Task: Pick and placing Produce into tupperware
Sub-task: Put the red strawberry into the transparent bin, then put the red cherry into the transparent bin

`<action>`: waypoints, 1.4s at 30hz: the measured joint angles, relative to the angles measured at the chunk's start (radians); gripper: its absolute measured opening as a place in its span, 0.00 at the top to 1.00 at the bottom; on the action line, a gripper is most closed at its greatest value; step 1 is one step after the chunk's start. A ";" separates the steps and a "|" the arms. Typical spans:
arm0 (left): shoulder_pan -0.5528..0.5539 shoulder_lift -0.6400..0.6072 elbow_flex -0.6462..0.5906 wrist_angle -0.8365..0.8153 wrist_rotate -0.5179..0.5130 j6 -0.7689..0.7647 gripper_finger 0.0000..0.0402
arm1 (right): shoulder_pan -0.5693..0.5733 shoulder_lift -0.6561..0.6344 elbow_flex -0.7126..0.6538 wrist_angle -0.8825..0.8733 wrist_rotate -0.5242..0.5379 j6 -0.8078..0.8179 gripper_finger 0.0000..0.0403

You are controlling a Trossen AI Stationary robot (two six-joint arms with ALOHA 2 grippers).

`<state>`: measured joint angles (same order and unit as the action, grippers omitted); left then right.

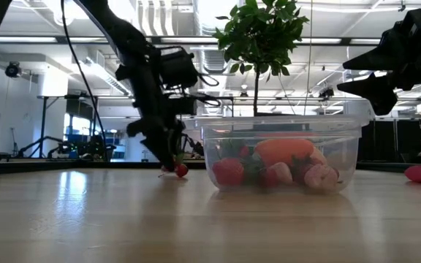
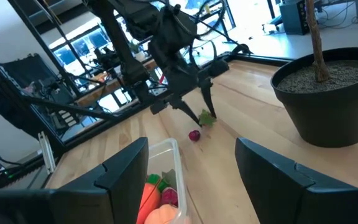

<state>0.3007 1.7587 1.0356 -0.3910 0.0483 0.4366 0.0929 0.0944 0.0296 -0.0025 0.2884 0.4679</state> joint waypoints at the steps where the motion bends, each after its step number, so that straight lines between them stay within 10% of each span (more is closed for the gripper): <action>1: -0.002 -0.011 0.013 -0.013 -0.001 -0.019 0.68 | 0.000 0.000 0.000 0.000 0.000 0.000 0.42; 13: -0.156 -0.176 0.161 0.089 0.222 -0.283 0.64 | 0.000 0.000 0.000 0.000 0.000 0.000 0.42; 22: -0.358 -0.100 0.160 0.266 0.165 -0.440 0.64 | 0.000 0.001 0.001 0.000 -0.001 0.000 0.42; 30: -0.370 0.047 0.227 0.294 0.148 -0.733 0.64 | 0.000 0.001 0.001 -0.001 0.000 0.000 0.42; 42: -0.370 0.058 0.287 0.150 0.095 -0.761 0.56 | 0.000 0.000 0.001 -0.001 0.000 0.000 0.42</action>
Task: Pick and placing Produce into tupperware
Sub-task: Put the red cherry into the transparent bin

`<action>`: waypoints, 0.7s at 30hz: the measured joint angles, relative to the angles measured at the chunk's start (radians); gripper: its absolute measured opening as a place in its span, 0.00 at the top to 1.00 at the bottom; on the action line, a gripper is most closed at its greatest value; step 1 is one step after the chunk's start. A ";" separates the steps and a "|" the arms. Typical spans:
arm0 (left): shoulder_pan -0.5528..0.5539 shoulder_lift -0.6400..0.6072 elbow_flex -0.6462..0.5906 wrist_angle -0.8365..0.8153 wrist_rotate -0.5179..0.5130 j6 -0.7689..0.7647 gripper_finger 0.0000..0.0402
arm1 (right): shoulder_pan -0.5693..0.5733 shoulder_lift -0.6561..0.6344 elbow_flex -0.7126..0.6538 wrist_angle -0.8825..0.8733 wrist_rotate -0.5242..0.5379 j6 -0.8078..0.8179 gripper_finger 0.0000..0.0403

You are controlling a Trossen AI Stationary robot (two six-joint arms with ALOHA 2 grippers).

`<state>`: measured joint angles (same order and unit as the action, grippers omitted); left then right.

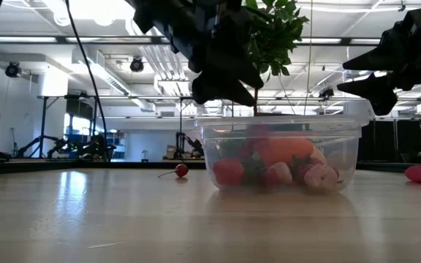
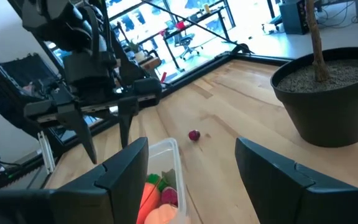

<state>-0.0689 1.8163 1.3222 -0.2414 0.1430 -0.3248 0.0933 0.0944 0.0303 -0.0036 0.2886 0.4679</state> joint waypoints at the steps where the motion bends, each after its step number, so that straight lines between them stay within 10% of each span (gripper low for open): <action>1: 0.000 0.000 0.003 0.004 -0.006 -0.022 0.55 | 0.000 -0.001 0.000 0.000 0.000 0.000 0.42; 8: -0.001 -0.002 0.003 -0.056 -0.057 -0.033 0.48 | 0.000 0.000 0.000 0.000 0.000 0.000 0.42; 16: 0.021 -0.086 0.009 -0.509 -0.271 0.199 0.35 | 0.000 -0.001 0.000 -0.001 -0.001 0.000 0.42; 21: 0.122 -0.106 -0.068 -0.433 -0.160 0.252 0.37 | 0.000 0.001 -0.001 0.000 0.000 0.000 0.42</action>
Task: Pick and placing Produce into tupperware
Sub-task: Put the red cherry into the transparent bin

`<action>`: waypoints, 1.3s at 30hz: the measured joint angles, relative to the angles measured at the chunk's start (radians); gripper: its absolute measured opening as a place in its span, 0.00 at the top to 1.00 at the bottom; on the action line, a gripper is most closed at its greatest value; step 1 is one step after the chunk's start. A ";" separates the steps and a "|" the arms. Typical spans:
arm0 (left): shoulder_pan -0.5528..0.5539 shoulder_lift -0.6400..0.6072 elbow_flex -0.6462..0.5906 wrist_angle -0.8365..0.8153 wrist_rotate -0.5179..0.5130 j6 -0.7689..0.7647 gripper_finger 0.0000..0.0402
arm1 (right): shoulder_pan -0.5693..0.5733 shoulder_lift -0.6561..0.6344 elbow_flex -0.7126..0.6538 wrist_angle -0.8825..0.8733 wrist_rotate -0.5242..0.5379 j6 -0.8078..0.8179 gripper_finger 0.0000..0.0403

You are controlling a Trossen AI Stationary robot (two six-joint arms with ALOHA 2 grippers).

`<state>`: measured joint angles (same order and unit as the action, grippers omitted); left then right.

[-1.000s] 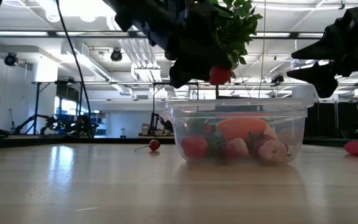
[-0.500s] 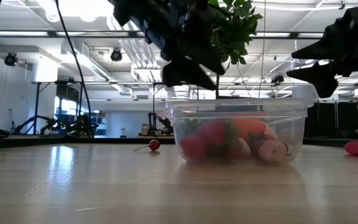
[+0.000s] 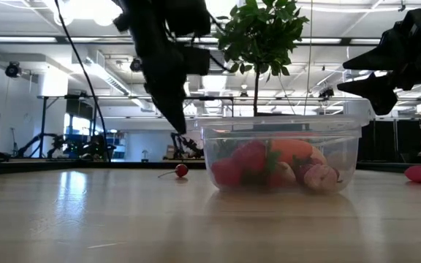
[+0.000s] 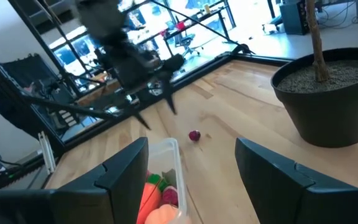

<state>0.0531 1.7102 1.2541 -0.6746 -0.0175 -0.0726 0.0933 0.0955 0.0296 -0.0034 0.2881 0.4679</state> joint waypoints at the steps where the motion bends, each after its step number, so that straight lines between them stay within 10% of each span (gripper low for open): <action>1: 0.026 0.005 -0.017 0.043 0.028 -0.001 0.37 | 0.000 0.000 0.000 0.000 0.000 0.000 0.42; 22: 0.185 0.117 -0.044 0.081 0.147 -0.184 0.44 | 0.000 -0.001 0.000 -0.001 0.000 0.000 0.42; 39: 0.169 0.117 -0.054 0.090 0.012 -0.358 0.44 | 0.000 -0.001 0.000 -0.001 0.000 0.000 0.42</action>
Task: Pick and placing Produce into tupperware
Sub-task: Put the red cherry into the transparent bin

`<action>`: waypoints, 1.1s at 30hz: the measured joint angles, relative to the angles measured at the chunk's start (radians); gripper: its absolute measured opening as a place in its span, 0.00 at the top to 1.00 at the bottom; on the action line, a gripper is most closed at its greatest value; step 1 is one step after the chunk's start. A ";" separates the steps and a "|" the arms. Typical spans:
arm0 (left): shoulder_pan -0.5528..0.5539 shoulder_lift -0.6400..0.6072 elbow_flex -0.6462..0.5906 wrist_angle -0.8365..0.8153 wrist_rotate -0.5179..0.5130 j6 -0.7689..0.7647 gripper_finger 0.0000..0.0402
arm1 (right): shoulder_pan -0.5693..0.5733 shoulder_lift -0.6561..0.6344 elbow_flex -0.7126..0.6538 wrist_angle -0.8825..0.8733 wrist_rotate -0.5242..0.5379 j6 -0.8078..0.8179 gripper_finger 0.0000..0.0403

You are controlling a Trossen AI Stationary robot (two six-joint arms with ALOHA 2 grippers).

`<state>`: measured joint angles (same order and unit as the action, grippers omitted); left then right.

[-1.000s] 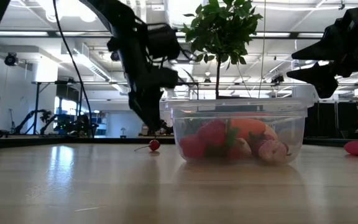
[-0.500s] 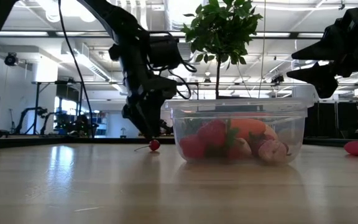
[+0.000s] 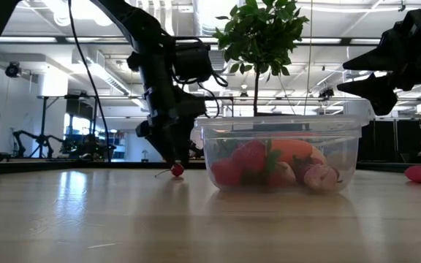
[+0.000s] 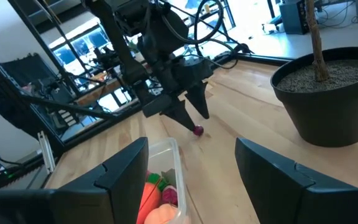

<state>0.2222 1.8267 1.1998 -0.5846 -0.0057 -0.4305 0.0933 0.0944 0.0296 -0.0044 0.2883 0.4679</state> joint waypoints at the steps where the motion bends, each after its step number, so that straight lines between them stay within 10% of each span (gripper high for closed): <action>1: 0.000 0.000 0.003 -0.001 0.006 -0.033 0.44 | 0.000 0.000 0.000 0.000 0.000 0.000 0.42; 20: -0.035 0.050 0.010 -0.028 0.005 -0.175 0.45 | 0.000 0.000 0.000 0.002 0.000 0.000 0.42; 33: -0.036 0.050 0.010 -0.026 -0.012 -0.166 0.72 | 0.000 0.000 0.000 0.002 0.000 0.000 0.42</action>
<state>0.1860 1.8771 1.2095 -0.6110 -0.0182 -0.5967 0.0929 0.0944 0.0296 -0.0029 0.2882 0.4679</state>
